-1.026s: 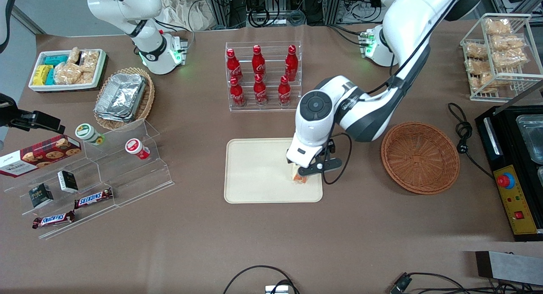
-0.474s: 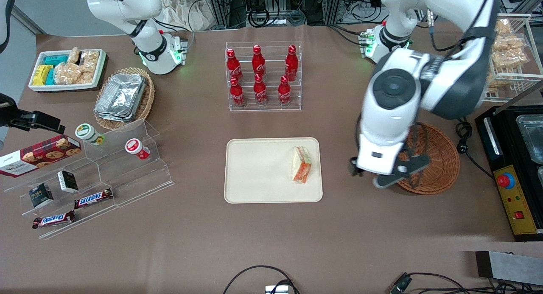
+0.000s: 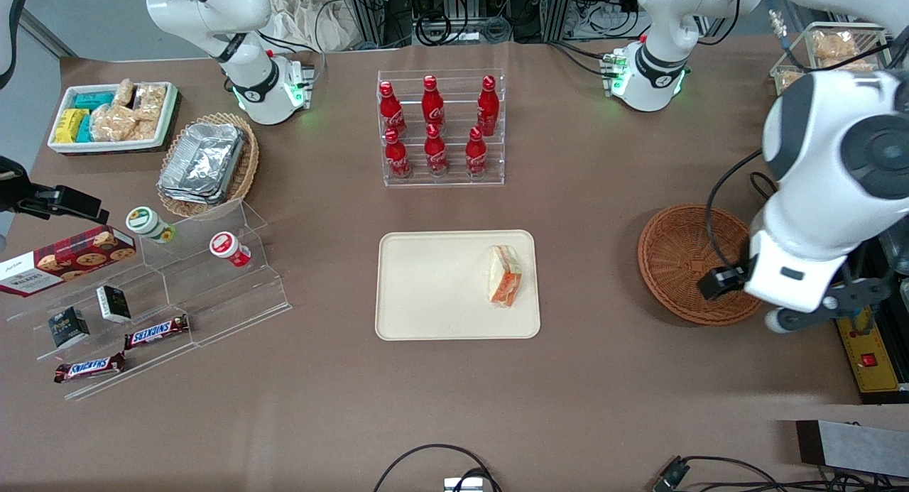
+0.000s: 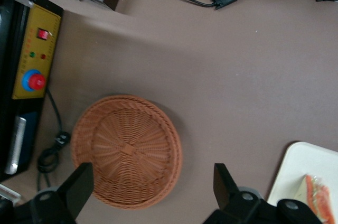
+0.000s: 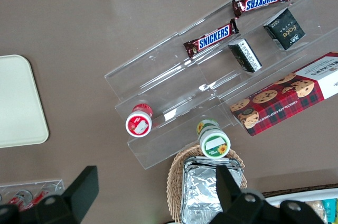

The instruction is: Place sandwich from basket to tray

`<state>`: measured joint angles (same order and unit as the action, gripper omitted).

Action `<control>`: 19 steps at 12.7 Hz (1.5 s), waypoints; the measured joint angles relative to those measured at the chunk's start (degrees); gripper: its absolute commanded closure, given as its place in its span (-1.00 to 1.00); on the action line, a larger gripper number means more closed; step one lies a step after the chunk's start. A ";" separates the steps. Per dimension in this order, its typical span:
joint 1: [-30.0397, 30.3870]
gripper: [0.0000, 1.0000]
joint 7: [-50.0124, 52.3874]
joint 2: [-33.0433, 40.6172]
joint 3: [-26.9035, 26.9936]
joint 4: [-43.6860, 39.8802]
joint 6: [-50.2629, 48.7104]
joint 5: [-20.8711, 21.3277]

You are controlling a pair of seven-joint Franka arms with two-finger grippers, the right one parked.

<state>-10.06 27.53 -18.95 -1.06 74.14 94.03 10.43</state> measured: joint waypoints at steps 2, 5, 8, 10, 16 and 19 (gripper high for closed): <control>-0.03 -1.00 -3.42 4.48 1.99 4.08 0.75 -1.68; 3.27 -1.00 -9.43 10.70 2.09 9.58 1.26 -4.22; 10.94 -1.00 -20.28 14.84 -1.24 11.35 0.57 -7.66; 11.13 -1.00 -21.62 17.71 -1.82 12.32 -0.05 -7.92; 9.70 -1.00 -23.92 22.86 -2.59 15.23 -1.61 -7.97; 9.11 -1.00 -24.00 23.06 -2.60 15.27 -1.77 -7.98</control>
<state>-0.95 3.53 4.11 -3.66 89.41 92.27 2.46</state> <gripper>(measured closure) 0.000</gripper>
